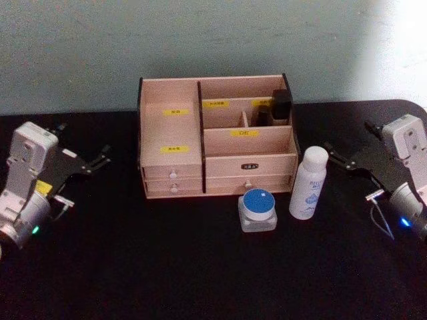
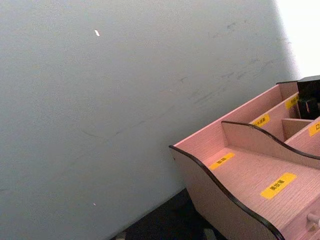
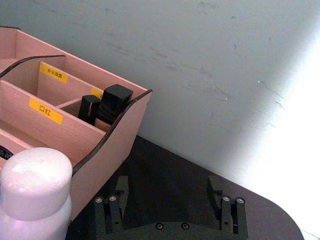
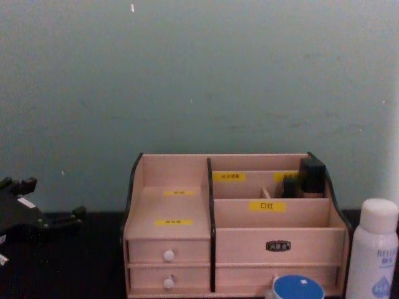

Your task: Pick up the facial cleanser and watermelon frost from the table and place them into the tiered storage box.

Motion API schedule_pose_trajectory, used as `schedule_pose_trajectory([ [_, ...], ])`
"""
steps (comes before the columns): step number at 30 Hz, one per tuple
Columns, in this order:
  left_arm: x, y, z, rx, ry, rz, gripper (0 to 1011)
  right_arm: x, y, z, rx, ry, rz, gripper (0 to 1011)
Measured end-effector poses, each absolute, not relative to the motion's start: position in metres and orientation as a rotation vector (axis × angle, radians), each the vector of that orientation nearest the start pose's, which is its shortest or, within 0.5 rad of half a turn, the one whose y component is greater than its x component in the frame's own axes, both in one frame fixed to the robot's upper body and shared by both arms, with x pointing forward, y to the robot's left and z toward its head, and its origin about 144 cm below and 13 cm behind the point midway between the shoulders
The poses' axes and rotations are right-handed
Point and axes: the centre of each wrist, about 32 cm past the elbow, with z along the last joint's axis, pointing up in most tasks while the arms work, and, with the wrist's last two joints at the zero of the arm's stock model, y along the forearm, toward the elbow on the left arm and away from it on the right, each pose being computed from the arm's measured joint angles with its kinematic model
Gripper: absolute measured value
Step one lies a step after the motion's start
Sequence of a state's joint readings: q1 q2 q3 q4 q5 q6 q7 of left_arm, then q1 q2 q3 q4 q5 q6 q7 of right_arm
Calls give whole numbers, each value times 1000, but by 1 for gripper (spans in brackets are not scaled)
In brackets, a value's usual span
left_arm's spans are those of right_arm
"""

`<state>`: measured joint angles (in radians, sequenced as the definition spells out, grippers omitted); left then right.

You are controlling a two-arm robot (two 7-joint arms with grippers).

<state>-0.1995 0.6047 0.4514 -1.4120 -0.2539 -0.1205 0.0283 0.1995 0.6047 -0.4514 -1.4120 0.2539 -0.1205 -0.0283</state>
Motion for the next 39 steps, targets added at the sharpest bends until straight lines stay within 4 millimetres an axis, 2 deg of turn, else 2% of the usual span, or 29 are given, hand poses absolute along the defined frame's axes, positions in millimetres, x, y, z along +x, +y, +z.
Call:
schedule_pose_trajectory([
  [39, 489, 310, 1140, 304, -285, 1248, 1001, 489, -310, 1140, -305, -285, -1248, 1000],
])
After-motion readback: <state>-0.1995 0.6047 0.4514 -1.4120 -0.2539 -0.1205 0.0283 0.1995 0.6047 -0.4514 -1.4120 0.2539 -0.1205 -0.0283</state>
